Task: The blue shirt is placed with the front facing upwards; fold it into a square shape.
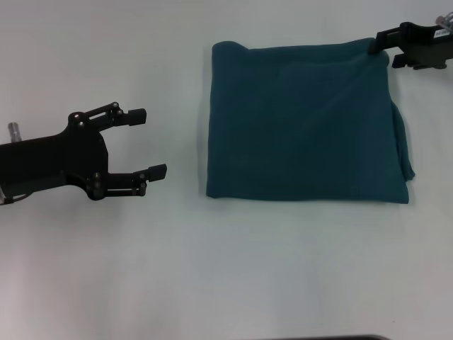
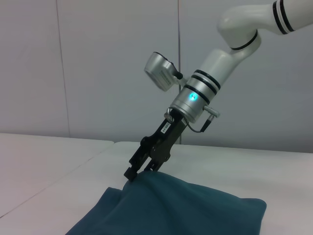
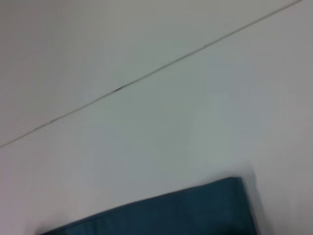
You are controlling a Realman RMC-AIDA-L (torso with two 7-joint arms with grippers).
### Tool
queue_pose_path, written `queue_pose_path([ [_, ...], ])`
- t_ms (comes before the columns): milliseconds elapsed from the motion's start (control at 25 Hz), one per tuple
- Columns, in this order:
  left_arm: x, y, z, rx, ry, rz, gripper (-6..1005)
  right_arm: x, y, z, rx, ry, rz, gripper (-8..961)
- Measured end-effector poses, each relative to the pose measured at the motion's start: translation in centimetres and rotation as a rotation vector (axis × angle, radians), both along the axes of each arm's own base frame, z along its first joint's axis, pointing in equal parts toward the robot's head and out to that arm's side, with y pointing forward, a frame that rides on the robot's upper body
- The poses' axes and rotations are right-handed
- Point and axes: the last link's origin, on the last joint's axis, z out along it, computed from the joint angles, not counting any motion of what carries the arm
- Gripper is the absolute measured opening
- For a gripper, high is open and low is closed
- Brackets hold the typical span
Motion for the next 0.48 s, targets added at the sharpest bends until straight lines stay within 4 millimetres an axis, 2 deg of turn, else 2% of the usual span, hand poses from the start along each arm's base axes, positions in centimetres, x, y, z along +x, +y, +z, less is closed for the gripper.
queue_pose_path([
  [280, -0.01, 0.02, 0.03, 0.002, -0.001, 0.002, 904, -0.53, 0.20, -0.67, -0.007, 0.010, -0.005, 656],
  [480, -0.06, 0.07, 0.14, 0.010, -0.004, 0.006, 903, -0.45, 0.18, -0.72, -0.012, -0.004, -0.003, 566],
])
